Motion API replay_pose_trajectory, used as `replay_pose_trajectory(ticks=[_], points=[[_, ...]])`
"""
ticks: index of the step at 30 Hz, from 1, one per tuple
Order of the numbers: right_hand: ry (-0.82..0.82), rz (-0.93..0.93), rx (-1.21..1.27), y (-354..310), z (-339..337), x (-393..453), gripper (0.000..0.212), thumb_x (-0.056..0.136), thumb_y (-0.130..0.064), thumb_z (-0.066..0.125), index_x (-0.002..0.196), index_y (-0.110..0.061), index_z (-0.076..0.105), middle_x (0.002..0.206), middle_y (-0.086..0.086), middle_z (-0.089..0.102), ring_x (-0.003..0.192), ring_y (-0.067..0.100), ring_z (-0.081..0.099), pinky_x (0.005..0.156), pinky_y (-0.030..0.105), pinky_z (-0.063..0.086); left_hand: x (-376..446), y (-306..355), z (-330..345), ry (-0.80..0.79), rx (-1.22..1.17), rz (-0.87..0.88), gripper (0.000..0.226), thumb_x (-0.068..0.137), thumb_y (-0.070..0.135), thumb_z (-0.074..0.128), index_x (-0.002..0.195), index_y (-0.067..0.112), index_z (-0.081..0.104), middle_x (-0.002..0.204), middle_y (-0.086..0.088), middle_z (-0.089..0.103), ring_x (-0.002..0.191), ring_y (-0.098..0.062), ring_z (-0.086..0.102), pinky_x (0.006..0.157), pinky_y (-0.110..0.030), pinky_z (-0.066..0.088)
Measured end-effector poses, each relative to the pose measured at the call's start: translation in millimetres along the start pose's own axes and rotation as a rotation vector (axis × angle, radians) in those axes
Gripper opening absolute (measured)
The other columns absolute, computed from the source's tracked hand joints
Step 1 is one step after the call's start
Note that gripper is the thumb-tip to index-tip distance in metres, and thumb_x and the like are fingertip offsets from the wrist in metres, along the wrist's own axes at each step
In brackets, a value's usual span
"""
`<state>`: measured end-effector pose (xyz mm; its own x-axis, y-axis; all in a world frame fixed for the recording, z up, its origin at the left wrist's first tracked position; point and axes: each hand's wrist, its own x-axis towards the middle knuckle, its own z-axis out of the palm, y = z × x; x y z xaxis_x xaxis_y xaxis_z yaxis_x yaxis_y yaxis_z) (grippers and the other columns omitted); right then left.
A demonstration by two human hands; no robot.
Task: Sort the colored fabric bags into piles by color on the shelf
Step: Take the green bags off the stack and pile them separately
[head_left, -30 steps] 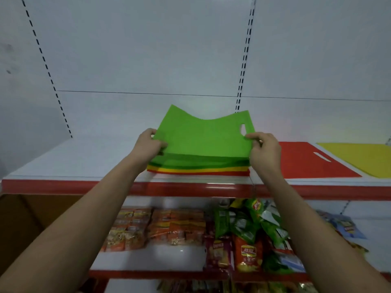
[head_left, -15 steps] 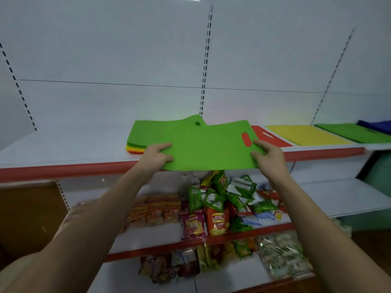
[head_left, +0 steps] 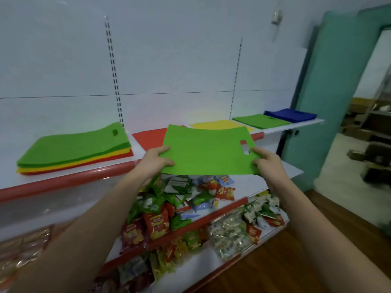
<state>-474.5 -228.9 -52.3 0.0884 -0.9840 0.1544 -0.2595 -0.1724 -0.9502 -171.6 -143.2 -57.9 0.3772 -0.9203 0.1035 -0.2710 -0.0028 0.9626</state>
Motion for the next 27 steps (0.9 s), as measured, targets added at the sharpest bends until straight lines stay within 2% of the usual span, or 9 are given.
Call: replay_pose_trajectory(ticks=[3, 5, 8, 12, 13, 16, 21, 24, 27], points=[[0.031, 0.042, -0.019, 18, -57, 7, 0.049, 0.094, 0.007, 0.041, 0.138, -0.010, 0.052, 0.106, 0.007, 0.063, 0.081, 0.024, 0.054, 0.068, 0.034, 0.042, 2, 14, 60, -0.072, -0.017, -0.001, 0.072, 0.079, -0.010, 0.071, 0.144, 0.004, 0.044, 0.137, -0.009, 0.055, 0.113, -0.019, 0.059, 0.094, -0.024, 0.049], [0.041, 0.047, -0.047, 30, -92, 10, 0.049, 0.094, 0.006, 0.041, 0.140, -0.010, 0.050, 0.116, 0.012, 0.061, 0.082, 0.027, 0.059, 0.067, 0.034, 0.044, 6, 21, 97, -0.112, -0.004, -0.003, 0.075, 0.078, -0.008, 0.073, 0.145, 0.006, 0.044, 0.136, -0.012, 0.057, 0.111, -0.020, 0.062, 0.097, -0.029, 0.049], [0.080, 0.052, -0.086, 48, -138, 16, 0.051, 0.094, 0.008, 0.043, 0.141, -0.009, 0.050, 0.115, 0.007, 0.059, 0.104, 0.041, 0.060, 0.077, 0.043, 0.051, 11, 31, 147, -0.138, 0.008, 0.014, 0.072, 0.080, -0.006, 0.072, 0.145, 0.006, 0.044, 0.137, -0.006, 0.055, 0.109, -0.019, 0.061, 0.092, -0.026, 0.049], [0.132, 0.075, -0.095, 69, -186, 30, 0.052, 0.092, 0.008, 0.045, 0.140, -0.009, 0.051, 0.125, 0.009, 0.058, 0.083, 0.016, 0.059, 0.055, 0.017, 0.048, 20, 42, 205, -0.191, 0.021, 0.035, 0.068, 0.084, -0.002, 0.071, 0.146, 0.007, 0.044, 0.136, -0.005, 0.053, 0.112, -0.018, 0.059, 0.097, -0.027, 0.047], [0.143, 0.081, -0.109, 73, -195, 34, 0.051, 0.093, 0.008, 0.045, 0.141, -0.010, 0.051, 0.125, 0.008, 0.058, 0.088, 0.019, 0.060, 0.053, 0.018, 0.049, 25, 43, 216, -0.200, 0.024, 0.034, 0.068, 0.084, 0.000, 0.072, 0.146, 0.007, 0.044, 0.138, -0.006, 0.053, 0.114, -0.019, 0.060, 0.102, -0.031, 0.047], [0.189, 0.081, -0.145, 84, -218, 48, 0.049, 0.095, 0.005, 0.044, 0.140, -0.011, 0.051, 0.107, 0.004, 0.055, 0.111, 0.045, 0.055, 0.081, 0.045, 0.051, 47, 43, 245, -0.235, 0.031, 0.048, 0.070, 0.082, 0.003, 0.075, 0.145, 0.011, 0.046, 0.143, -0.007, 0.052, 0.120, -0.023, 0.059, 0.106, -0.043, 0.046], [0.298, 0.091, -0.136, 103, -236, 77, 0.048, 0.095, 0.003, 0.045, 0.138, -0.014, 0.054, 0.100, -0.002, 0.058, 0.113, 0.044, 0.055, 0.086, 0.048, 0.050, 93, 36, 290, -0.303, 0.019, 0.083, 0.070, 0.082, 0.006, 0.076, 0.145, 0.015, 0.047, 0.147, -0.002, 0.046, 0.128, -0.021, 0.052, 0.110, -0.041, 0.041], [0.321, 0.092, -0.126, 115, -242, 105, 0.048, 0.094, 0.004, 0.044, 0.138, -0.013, 0.054, 0.109, 0.000, 0.061, 0.103, 0.043, 0.060, 0.080, 0.047, 0.052, 124, 32, 316, -0.319, 0.006, 0.097, 0.066, 0.086, 0.001, 0.071, 0.145, 0.012, 0.046, 0.145, -0.003, 0.046, 0.118, -0.015, 0.053, 0.097, -0.025, 0.044], [0.324, 0.099, -0.119, 128, -247, 135, 0.048, 0.095, 0.004, 0.043, 0.139, -0.012, 0.053, 0.126, 0.004, 0.057, 0.092, 0.026, 0.065, 0.070, 0.035, 0.055, 159, 28, 341, -0.335, -0.043, 0.105, 0.061, 0.088, -0.003, 0.067, 0.144, 0.009, 0.046, 0.136, 0.000, 0.049, 0.098, -0.012, 0.060, 0.072, -0.015, 0.050]])
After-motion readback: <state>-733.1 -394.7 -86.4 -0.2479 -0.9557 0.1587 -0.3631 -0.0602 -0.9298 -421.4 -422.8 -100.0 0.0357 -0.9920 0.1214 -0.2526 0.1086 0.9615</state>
